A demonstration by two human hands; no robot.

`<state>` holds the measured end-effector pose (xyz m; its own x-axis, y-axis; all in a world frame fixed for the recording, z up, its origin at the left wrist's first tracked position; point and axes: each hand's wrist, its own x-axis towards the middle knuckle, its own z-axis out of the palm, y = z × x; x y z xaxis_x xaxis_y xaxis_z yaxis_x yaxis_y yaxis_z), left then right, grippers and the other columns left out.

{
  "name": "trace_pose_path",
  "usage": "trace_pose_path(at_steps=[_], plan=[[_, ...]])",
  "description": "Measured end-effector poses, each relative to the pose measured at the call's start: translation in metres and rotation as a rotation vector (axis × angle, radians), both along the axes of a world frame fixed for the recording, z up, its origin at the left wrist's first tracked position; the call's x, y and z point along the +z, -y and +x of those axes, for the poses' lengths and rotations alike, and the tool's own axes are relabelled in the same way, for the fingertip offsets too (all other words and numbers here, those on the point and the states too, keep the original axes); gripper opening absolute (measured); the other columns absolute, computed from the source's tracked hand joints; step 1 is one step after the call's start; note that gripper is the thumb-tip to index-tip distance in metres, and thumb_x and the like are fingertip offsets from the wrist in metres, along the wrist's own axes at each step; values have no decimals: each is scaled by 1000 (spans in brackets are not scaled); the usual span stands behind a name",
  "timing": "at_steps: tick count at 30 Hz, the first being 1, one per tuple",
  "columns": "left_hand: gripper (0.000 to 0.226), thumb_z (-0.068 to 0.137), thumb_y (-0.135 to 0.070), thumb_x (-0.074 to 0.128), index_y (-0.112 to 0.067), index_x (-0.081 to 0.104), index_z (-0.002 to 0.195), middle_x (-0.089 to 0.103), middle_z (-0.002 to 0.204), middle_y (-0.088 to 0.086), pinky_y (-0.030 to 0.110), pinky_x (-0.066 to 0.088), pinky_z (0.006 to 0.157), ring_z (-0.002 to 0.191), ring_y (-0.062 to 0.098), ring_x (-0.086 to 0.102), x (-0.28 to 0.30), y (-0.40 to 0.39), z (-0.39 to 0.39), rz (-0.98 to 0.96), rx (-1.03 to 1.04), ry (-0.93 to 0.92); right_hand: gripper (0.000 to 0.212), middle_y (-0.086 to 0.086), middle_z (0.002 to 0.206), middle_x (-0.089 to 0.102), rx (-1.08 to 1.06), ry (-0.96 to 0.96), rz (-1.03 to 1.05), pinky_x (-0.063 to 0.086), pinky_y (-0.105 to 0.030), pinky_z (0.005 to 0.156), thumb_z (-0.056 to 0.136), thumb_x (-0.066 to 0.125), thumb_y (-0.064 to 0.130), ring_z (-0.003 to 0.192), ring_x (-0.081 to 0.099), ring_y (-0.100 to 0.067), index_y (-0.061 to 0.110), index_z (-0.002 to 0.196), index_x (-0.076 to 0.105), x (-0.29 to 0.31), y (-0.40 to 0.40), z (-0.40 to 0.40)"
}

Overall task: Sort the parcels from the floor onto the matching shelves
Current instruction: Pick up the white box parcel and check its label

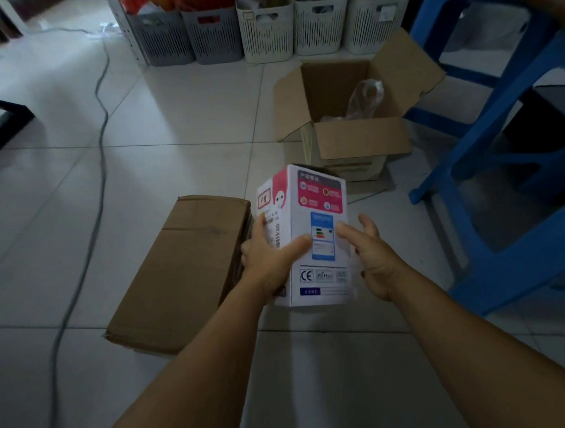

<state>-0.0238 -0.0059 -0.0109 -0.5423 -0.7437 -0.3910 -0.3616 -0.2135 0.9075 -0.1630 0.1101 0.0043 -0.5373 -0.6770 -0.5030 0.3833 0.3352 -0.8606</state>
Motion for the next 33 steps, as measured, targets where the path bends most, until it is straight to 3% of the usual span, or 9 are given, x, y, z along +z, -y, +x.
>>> trace_pose_path(at_steps=[4,8,10,13,15,19,21,26,33], plan=[[118,67,-67,73,-38,6,159,28,146,10,57,35,114,134,35,37,12,-9,-7,-280,-6,318,92,-13,153,32,15,-154,24,38,-29,71,89,63,40,84,45,-11,32,153,-3,8,16,6],[121,64,-76,60,-31,1,160,20,153,15,52,20,119,142,35,25,22,-21,-16,-415,-56,382,97,-2,135,51,6,-160,-6,47,-29,69,72,72,54,99,59,-18,42,146,11,6,26,19],[121,67,-74,64,-30,0,160,13,158,16,56,16,122,147,36,17,23,-26,-22,-470,-101,395,106,-2,138,50,-10,-172,32,55,-44,79,54,73,66,109,61,-27,50,141,15,4,27,21],[126,68,-69,70,-25,-4,161,13,157,12,53,16,123,147,31,15,24,-31,-25,-502,-194,329,89,-4,131,57,-63,-100,1,58,-50,77,74,72,54,103,65,-28,48,143,16,7,22,14],[116,75,-59,73,-20,5,161,22,152,8,46,24,118,141,24,23,29,-28,-25,-446,-193,237,67,-3,120,64,-81,-79,-48,59,-45,68,86,66,40,95,69,-26,42,140,25,10,15,4],[43,95,-29,56,-9,63,131,67,125,9,35,61,88,106,19,71,38,-11,-23,-284,-140,-101,50,-5,113,71,-143,-68,-71,58,-53,80,88,65,38,94,71,-29,35,132,41,10,6,-9],[33,101,-14,50,-11,68,128,74,115,10,20,61,66,89,14,76,39,-7,-20,-247,-118,-139,42,-6,112,73,-157,-46,-77,57,-53,82,92,55,47,95,72,-29,31,130,48,10,2,-14],[10,96,-16,61,-21,61,105,68,116,10,20,56,60,89,15,72,41,-3,-18,-6,-74,-207,60,-8,104,76,-211,5,-14,60,-42,70,96,25,63,88,74,-26,23,120,62,14,-2,-20],[68,86,-28,70,-22,38,146,69,109,7,15,56,53,69,6,77,26,3,-4,194,-161,-254,55,-7,97,76,-118,-129,81,59,-46,80,97,27,56,85,73,-26,18,112,64,22,2,-15]])
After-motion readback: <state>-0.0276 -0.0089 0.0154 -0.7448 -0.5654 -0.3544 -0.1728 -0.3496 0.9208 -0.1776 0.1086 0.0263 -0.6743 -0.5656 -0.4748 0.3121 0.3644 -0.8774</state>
